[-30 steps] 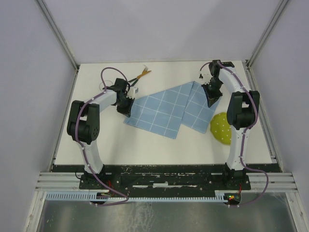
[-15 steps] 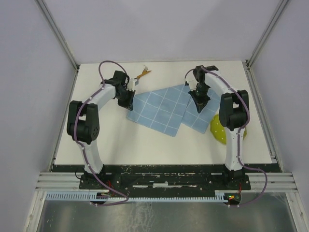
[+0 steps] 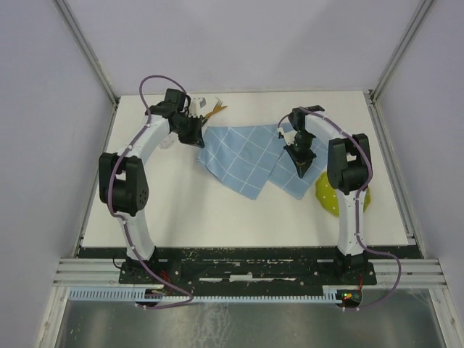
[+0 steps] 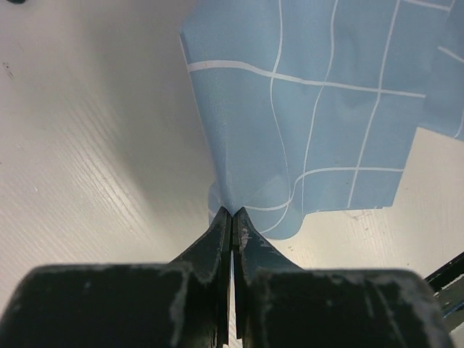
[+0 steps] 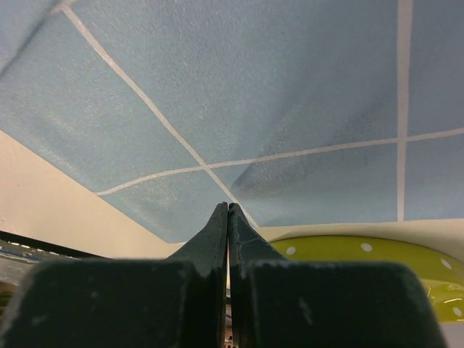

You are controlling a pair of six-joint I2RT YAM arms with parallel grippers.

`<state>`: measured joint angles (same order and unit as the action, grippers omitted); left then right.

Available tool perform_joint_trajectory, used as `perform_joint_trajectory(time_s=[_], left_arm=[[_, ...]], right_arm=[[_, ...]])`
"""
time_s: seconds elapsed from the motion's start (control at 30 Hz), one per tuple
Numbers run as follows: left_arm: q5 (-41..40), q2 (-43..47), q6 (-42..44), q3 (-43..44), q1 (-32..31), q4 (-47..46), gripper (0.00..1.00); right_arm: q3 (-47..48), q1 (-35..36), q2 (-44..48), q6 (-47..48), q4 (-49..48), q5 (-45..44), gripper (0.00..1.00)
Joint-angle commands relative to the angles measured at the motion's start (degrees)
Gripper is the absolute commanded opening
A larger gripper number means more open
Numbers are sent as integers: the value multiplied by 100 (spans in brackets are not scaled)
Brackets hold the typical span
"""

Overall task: Set the dinner table for one person
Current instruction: Flatten out the napkin at the center of the board.

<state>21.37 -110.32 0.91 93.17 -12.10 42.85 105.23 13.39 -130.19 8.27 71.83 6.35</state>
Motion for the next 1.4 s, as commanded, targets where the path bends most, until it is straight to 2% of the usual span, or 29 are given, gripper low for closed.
perform_joint_trajectory(time_s=[0.0,0.37,0.73,1.07,1.37], left_arm=[[384,49,-412,475,65,-12,3],[570,-94,-663,866,325,-4,3],[728,29,-764,721,551,-58,3],[1123,549,-987,398,922,-36,3],[1101,1043,-833,236,1025,232,3]], right_arm=[[-59,51,88,-47,44,-94,2],[-156,240,-128,-14,147,-251,2],[-296,421,-350,-27,281,-415,2],[-954,1200,-261,110,226,-656,2],[-753,1759,-179,312,520,-437,2]])
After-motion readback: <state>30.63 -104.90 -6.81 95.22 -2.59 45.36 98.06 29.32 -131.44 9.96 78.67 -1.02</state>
